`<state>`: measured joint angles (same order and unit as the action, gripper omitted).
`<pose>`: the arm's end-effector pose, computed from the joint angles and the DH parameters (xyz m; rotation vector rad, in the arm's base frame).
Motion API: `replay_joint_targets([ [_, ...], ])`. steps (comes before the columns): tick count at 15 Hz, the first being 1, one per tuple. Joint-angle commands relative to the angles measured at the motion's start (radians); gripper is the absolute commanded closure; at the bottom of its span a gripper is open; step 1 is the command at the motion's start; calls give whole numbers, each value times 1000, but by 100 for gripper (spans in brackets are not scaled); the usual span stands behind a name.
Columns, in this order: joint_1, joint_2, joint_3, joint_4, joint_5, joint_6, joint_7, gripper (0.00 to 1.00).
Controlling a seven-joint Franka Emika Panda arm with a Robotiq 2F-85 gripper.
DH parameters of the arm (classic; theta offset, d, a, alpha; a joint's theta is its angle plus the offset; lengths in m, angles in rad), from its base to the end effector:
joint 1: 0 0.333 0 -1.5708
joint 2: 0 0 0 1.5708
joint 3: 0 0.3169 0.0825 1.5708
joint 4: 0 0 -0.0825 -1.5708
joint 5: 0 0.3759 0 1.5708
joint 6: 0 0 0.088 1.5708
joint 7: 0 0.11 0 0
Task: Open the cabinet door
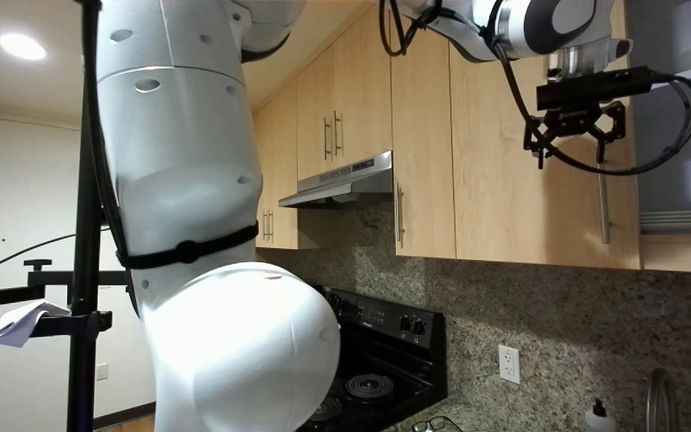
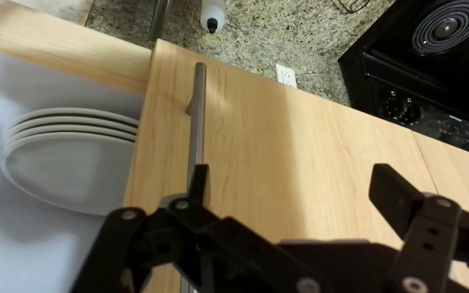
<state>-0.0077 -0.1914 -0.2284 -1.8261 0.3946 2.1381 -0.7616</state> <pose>0.5195 -0.1195 0.6656 -2.8048 -0.5528 -0.9342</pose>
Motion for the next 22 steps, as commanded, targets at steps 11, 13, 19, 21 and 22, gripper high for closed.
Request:
replay_joint_targets([
  [11,-17,43,15,-14,20,-23,-43,0],
  [13,-17,54,11,-13,48,-24,-78,0],
  [19,-30,89,-8,4,188,-25,-265,0],
  [21,-42,95,-9,0,224,-10,-311,0],
  [22,-49,103,-11,5,239,-9,-330,0],
])
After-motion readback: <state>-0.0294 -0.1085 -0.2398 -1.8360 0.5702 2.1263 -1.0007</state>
